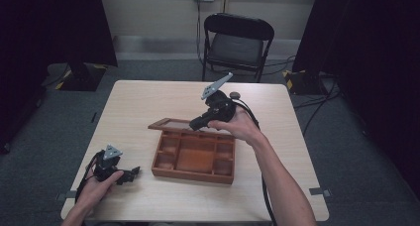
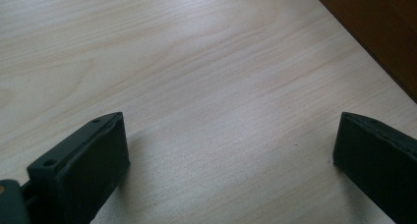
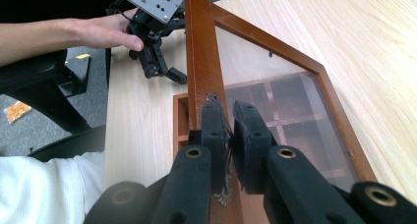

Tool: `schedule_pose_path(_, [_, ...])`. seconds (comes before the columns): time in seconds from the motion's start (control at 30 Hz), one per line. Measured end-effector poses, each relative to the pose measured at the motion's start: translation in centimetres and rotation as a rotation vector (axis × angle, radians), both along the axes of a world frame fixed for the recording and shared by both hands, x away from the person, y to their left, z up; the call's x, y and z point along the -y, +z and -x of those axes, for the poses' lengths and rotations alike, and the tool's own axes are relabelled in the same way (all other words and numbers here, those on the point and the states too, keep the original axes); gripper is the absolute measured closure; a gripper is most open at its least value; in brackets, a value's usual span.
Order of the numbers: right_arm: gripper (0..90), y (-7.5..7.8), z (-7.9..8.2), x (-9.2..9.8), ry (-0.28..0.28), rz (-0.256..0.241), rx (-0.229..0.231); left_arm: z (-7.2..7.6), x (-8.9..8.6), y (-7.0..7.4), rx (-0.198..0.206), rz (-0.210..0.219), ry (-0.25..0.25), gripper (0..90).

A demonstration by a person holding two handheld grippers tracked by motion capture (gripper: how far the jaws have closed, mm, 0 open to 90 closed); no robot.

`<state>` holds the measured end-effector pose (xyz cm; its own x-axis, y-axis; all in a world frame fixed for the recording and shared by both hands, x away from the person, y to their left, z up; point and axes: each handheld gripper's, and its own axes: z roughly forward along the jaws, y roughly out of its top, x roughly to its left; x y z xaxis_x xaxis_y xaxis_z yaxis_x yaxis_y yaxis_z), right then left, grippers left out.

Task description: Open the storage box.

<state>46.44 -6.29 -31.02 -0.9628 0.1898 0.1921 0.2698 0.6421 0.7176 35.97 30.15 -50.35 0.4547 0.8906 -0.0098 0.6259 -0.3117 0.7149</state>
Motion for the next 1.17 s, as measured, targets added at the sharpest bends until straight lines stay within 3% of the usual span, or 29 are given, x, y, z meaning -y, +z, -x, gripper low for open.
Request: schedule_pose_path(1.17, [84.3,-0.02,0.0,-0.15,0.012,0.001,0.003,0.0,0.0,0.0,0.0,0.0,0.0,0.0])
